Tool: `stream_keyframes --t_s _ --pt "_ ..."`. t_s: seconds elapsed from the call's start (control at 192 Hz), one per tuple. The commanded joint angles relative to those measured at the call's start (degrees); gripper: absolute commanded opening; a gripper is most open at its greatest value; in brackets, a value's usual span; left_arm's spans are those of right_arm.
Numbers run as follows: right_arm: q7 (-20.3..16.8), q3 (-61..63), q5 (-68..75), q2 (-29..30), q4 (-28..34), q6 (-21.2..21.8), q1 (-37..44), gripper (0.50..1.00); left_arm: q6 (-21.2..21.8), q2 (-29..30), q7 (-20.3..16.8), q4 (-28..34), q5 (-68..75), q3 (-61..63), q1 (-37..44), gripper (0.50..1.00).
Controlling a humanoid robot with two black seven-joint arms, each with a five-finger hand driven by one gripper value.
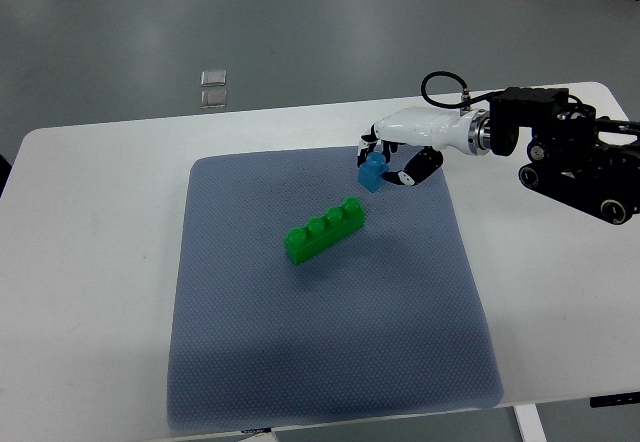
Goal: Stack blue block on green block with right hand
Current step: 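Lift the blue block and carry it over the green block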
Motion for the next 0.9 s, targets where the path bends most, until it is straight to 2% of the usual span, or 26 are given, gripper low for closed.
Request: stream_keyframes --t_s 0.0,0.894 --pt "-0.21 0.02 0.83 0.71 0.95 1.08 0.34 0.552 -0.07 0.00 0.00 0.00 0.00 0.00 0.05 1.000" --pt "-0.03 -0.86 -1.45 4.32 1.74 -1.12 -0.62 0.552 0.01 0.00 0.00 0.00 0.00 0.00 -0.03 1.000"
